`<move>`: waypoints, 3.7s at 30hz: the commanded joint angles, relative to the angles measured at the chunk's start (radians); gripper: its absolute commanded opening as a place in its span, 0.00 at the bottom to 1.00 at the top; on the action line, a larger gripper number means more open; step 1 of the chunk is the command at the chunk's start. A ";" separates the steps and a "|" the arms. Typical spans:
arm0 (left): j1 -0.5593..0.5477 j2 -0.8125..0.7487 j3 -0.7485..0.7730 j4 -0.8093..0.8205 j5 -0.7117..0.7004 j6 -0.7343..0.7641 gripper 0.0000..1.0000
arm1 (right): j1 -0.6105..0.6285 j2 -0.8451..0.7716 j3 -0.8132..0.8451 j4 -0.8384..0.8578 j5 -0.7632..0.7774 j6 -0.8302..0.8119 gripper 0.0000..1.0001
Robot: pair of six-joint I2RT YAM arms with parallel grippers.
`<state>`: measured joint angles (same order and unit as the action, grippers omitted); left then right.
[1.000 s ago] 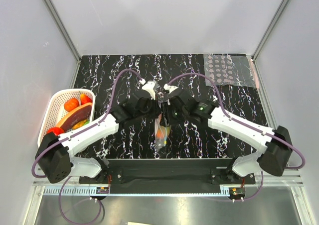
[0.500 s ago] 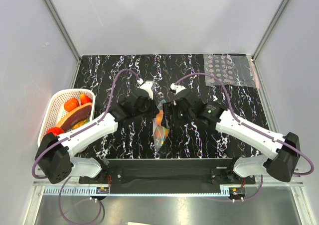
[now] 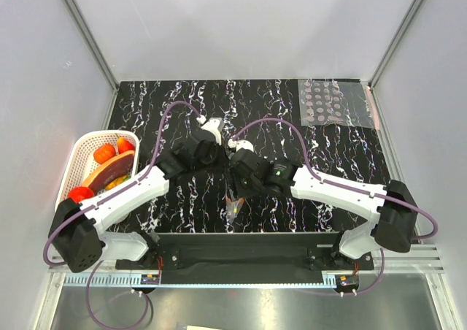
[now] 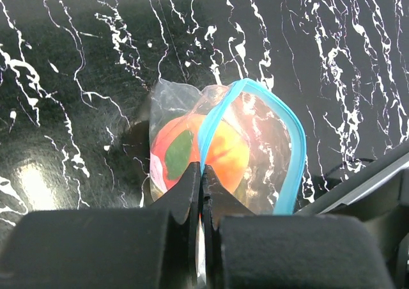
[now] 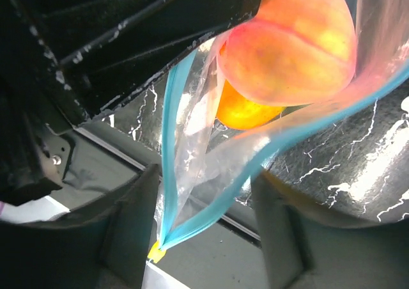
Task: Place the food in the zip-top bag and seal the zipper
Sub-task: Adjust the zipper food storage bag at the center of the board.
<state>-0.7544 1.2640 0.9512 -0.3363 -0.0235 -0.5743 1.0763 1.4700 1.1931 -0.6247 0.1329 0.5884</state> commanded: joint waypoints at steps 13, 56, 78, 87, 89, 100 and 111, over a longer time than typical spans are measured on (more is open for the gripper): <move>0.009 -0.069 0.018 0.036 0.017 -0.076 0.05 | 0.057 0.061 0.126 -0.064 0.181 0.051 0.03; 0.147 -0.227 -0.063 -0.064 0.078 0.042 0.70 | -0.108 -0.182 -0.060 0.013 -0.182 -0.263 0.00; 0.024 -0.109 -0.037 0.011 0.037 -0.015 0.79 | -0.078 -0.111 -0.090 0.033 -0.205 -0.269 0.03; 0.010 -0.032 -0.025 0.046 -0.024 -0.027 0.35 | -0.075 -0.128 -0.104 0.029 -0.173 -0.263 0.22; 0.010 -0.043 -0.031 0.051 -0.023 -0.022 0.19 | -0.075 -0.154 -0.113 0.033 -0.158 -0.257 0.30; 0.004 -0.057 -0.035 0.057 0.005 -0.006 0.00 | -0.078 -0.151 -0.017 -0.046 -0.026 -0.200 0.51; -0.010 -0.067 -0.034 0.046 -0.018 0.002 0.00 | -0.153 -0.034 0.089 -0.113 0.077 -0.142 0.46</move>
<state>-0.7593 1.2369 0.8818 -0.3355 -0.0158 -0.5919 0.9447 1.3991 1.2346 -0.7002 0.1402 0.4206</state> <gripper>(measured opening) 0.012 0.485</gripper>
